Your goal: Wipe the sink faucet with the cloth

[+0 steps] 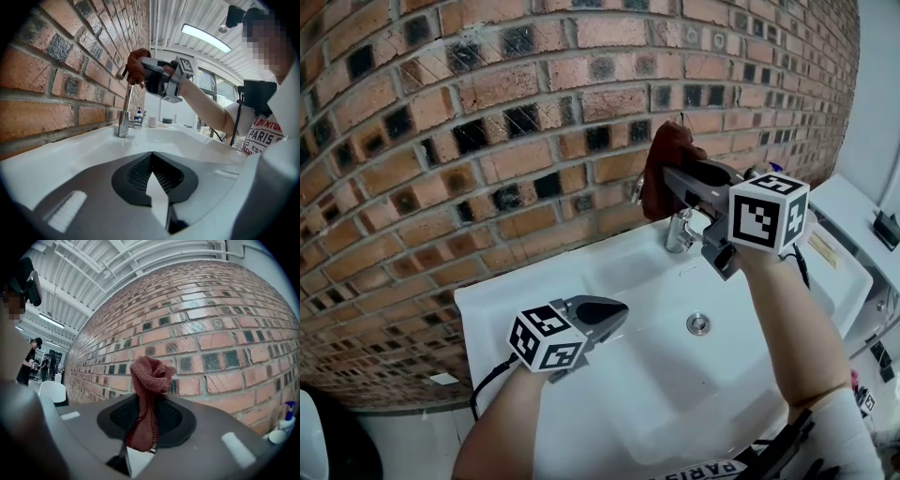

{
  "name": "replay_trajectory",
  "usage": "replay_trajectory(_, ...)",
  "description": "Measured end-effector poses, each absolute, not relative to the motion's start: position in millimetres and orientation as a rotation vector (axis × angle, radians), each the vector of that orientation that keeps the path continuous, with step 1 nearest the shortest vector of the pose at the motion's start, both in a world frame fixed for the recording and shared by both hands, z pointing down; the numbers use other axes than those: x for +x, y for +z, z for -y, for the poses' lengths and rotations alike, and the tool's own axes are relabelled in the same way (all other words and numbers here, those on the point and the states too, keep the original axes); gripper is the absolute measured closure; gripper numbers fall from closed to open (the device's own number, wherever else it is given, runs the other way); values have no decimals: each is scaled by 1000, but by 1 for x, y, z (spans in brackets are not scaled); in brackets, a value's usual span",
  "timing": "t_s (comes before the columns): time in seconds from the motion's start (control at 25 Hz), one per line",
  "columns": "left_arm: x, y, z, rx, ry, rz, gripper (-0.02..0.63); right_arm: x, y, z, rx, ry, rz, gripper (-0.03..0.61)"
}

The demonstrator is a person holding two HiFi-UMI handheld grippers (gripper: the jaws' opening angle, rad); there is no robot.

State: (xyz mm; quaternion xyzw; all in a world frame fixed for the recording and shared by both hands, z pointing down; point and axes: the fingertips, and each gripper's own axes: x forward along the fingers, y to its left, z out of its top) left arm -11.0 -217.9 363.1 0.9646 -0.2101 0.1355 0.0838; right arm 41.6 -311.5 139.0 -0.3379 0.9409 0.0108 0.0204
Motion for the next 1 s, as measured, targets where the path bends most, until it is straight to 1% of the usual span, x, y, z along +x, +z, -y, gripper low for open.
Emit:
replay_trajectory(0.48, -10, 363, 218, 2878, 405, 628, 607, 96, 133, 339, -1209, 29, -2781, 483)
replay_trajectory(1.0, -11, 363, 218, 2878, 405, 628, 607, 136, 185, 366, -1362, -76, -2691, 485)
